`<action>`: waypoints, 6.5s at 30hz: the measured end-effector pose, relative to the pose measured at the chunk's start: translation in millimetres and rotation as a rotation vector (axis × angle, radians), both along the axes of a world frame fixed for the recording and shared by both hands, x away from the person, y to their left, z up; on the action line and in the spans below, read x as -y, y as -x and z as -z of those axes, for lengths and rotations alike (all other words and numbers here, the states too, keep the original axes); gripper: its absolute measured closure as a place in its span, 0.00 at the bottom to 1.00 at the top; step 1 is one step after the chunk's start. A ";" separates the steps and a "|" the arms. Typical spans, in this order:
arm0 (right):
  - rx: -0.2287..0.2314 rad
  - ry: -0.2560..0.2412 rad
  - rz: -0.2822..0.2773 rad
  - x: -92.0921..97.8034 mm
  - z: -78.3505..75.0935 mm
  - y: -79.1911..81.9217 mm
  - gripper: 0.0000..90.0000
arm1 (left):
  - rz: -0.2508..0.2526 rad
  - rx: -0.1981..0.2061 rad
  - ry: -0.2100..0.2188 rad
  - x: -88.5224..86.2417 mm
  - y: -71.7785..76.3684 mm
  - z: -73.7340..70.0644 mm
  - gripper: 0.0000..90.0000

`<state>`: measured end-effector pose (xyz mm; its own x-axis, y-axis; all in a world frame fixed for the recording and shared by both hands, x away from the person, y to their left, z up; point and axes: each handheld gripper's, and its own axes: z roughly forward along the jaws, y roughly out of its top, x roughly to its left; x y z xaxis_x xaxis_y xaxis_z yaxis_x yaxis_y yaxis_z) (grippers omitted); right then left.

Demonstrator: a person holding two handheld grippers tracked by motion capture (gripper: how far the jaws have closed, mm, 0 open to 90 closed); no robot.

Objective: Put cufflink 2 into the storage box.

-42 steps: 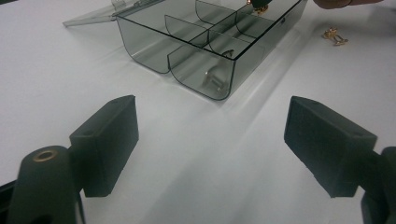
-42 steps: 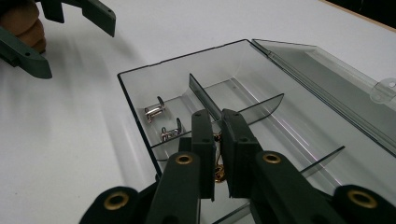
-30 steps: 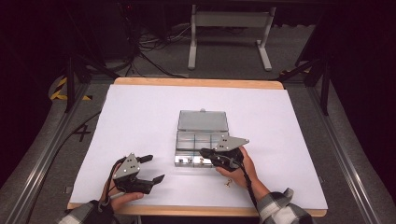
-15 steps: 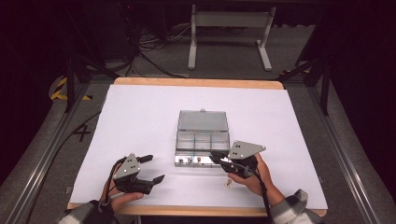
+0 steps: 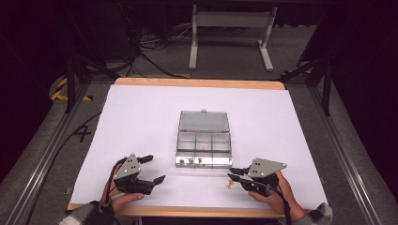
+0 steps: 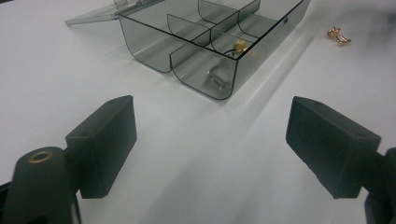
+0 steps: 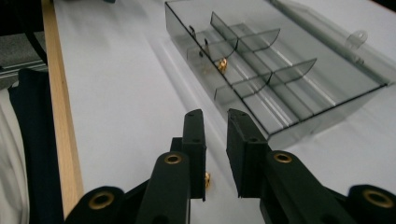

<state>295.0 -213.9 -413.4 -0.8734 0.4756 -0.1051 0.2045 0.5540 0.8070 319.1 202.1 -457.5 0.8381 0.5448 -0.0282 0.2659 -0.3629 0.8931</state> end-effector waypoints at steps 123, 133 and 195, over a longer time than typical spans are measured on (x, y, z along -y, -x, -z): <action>0.042 -0.103 -0.016 -57.5 -12.7 -49.0 0.90 | 0.003 -0.004 -0.019 0.8 -1.8 -0.2 0.18; 0.028 -0.084 0.002 -69.8 -6.0 -57.7 0.90 | 0.005 -0.005 -0.018 0.9 -1.7 -0.2 0.18; 0.076 -0.022 0.097 -3.6 -24.6 -40.8 0.72 | 0.014 -0.024 -0.009 0.5 -2.8 0.0 0.19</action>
<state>335.8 -210.4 -388.7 -0.8132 0.5603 -0.1575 0.1942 0.5163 0.8341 321.9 201.5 -457.5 0.8448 0.5333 -0.0434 0.2819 -0.3747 0.8833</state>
